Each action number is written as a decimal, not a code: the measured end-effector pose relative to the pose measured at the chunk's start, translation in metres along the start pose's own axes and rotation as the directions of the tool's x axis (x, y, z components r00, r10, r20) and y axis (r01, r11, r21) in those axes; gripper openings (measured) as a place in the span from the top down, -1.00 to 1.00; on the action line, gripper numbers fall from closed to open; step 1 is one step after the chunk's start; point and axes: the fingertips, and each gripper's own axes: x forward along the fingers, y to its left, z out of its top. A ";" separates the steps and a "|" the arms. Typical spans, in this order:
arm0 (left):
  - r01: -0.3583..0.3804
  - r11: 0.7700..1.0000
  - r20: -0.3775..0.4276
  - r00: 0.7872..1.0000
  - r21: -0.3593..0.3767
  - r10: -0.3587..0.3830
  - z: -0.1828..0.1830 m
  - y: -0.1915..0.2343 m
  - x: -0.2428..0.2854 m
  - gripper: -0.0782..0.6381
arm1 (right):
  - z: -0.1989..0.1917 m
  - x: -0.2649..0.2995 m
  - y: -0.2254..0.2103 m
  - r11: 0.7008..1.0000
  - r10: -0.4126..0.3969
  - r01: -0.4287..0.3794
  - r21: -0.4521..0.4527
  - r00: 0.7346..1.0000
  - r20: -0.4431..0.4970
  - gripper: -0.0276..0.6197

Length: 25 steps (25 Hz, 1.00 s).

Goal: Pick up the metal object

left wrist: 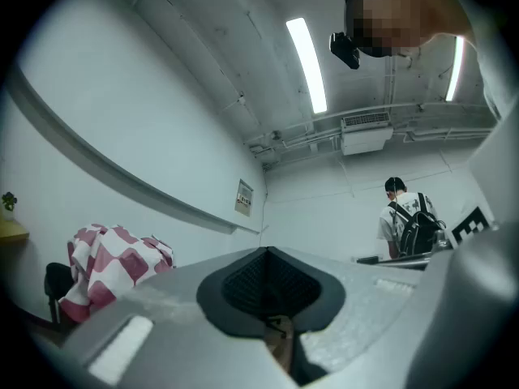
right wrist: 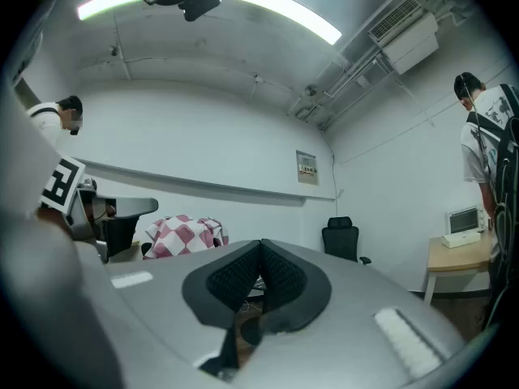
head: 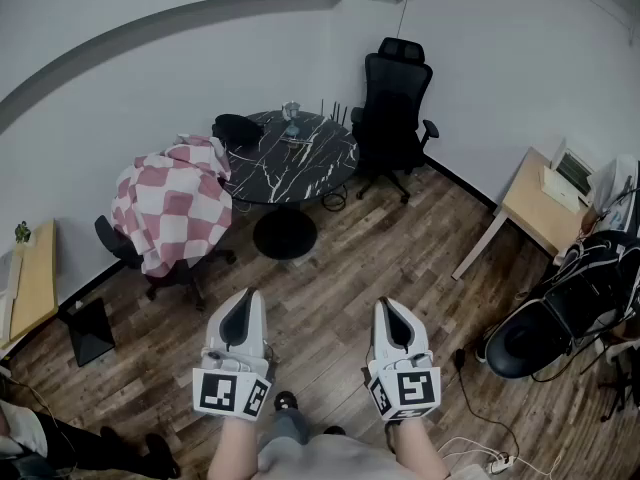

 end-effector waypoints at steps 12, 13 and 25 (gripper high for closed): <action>0.018 1.000 0.006 1.000 -0.006 -0.018 0.000 0.021 0.022 0.77 | 0.001 0.029 0.005 1.000 -0.016 0.016 -0.010 1.000 -0.001 0.91; 0.021 1.000 0.006 1.000 -0.006 -0.021 0.000 0.024 0.026 0.77 | 0.001 0.033 0.005 1.000 -0.019 0.019 -0.012 1.000 0.000 0.91; 0.053 0.998 0.039 0.998 0.015 -0.054 0.003 0.071 0.071 0.77 | 0.009 0.090 0.011 0.997 -0.072 0.072 0.001 0.996 0.060 0.91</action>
